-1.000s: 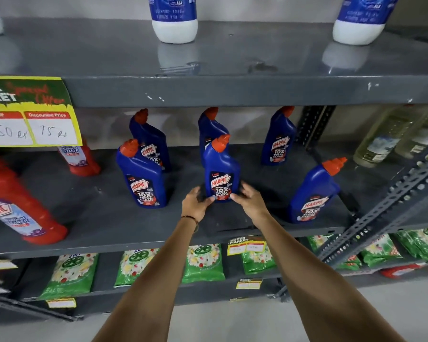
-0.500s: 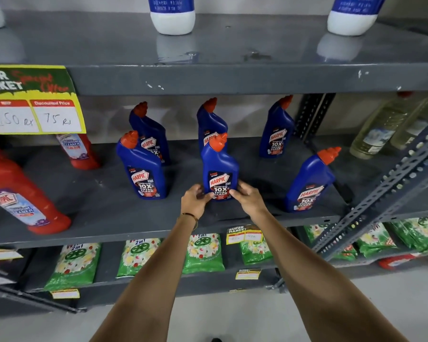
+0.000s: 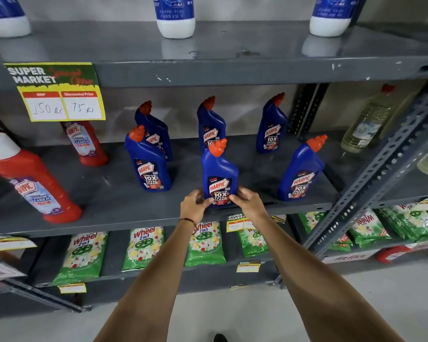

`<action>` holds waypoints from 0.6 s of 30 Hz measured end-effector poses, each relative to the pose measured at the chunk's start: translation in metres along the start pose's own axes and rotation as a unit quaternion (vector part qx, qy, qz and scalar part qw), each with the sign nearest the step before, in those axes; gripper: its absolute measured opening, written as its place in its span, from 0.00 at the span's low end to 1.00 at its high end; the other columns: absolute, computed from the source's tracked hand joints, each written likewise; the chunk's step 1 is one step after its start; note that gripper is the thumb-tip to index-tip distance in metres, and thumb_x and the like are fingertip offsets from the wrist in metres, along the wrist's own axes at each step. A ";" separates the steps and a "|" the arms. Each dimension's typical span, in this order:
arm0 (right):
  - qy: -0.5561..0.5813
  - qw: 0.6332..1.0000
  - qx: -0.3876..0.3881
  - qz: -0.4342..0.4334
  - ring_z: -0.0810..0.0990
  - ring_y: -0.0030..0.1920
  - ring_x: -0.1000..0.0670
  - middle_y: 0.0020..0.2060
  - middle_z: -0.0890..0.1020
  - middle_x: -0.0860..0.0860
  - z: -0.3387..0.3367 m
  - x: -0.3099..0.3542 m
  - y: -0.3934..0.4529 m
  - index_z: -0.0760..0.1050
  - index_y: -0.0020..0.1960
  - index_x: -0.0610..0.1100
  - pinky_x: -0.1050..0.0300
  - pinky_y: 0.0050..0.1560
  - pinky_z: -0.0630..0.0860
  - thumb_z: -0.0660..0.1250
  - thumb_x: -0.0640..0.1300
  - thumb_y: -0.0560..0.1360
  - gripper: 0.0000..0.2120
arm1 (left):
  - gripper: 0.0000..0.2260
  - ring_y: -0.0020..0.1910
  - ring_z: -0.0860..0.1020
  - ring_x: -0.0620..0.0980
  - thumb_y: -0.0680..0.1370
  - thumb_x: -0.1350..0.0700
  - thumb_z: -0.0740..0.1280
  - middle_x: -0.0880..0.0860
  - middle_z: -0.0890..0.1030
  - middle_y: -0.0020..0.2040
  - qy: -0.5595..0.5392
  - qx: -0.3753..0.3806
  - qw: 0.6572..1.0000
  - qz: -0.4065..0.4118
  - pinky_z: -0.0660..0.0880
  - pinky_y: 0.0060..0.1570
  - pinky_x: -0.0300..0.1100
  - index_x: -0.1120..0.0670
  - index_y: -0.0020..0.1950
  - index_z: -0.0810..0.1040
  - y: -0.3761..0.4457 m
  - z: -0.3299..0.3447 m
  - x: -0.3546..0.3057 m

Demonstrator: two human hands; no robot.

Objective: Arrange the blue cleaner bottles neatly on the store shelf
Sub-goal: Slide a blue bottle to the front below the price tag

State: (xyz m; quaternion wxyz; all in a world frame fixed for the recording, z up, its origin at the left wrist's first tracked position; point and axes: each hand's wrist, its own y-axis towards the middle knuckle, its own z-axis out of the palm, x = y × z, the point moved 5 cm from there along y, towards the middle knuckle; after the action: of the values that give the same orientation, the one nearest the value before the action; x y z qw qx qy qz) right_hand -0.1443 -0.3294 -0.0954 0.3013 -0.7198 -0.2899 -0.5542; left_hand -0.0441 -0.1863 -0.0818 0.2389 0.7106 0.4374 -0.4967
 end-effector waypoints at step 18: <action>0.002 1.000 0.004 0.017 0.80 0.46 0.58 0.51 0.82 0.48 -0.001 -0.002 -0.006 0.76 0.58 0.38 0.65 0.49 0.77 0.68 0.34 0.72 0.15 | 0.21 0.53 0.77 0.49 0.69 0.56 0.73 0.58 0.80 0.58 -0.021 0.016 1.000 -0.007 0.73 0.55 0.41 0.59 0.59 0.75 -0.004 -0.007 0.009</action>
State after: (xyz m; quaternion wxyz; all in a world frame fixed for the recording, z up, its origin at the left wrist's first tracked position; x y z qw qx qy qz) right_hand -0.1500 -0.3266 -0.0959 0.3144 -0.7219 -0.2792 -0.5495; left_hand -0.0431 -0.1759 -0.0869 0.2333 0.7007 0.4295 -0.5197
